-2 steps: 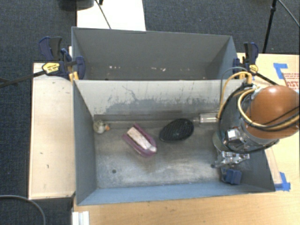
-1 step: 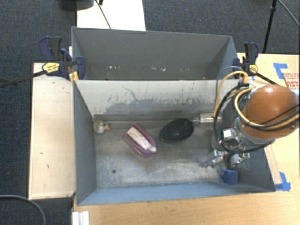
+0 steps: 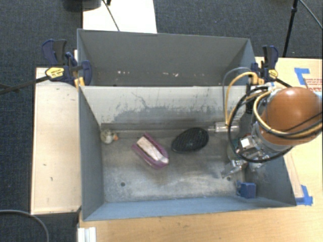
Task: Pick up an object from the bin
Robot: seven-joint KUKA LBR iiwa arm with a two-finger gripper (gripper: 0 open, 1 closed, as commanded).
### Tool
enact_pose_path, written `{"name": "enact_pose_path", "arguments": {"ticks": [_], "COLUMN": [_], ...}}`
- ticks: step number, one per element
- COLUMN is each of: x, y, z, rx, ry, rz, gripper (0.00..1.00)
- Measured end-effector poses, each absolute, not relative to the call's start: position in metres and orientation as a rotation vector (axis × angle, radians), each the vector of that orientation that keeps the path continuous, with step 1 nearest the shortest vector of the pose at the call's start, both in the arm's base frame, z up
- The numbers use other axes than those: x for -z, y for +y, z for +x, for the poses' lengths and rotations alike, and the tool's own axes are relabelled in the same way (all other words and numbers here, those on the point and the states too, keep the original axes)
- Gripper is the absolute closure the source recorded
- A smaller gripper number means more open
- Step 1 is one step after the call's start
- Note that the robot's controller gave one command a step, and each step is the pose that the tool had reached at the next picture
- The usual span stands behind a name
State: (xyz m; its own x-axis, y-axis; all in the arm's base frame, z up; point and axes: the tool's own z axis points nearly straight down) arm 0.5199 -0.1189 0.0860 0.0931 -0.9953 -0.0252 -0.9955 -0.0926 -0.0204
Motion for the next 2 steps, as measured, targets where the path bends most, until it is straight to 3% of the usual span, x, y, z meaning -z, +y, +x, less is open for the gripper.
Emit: {"name": "enact_pose_path", "arguments": {"ticks": [1, 2], "x": [-0.084, -0.209], "y": [-0.132, -0.124], "z": [0.516, 0.531], "rx": [-0.001, 0.009], "ry": [2.123, 2.158], "rz": [-2.304, -2.275], "gripper": [1.00, 1.00]}}
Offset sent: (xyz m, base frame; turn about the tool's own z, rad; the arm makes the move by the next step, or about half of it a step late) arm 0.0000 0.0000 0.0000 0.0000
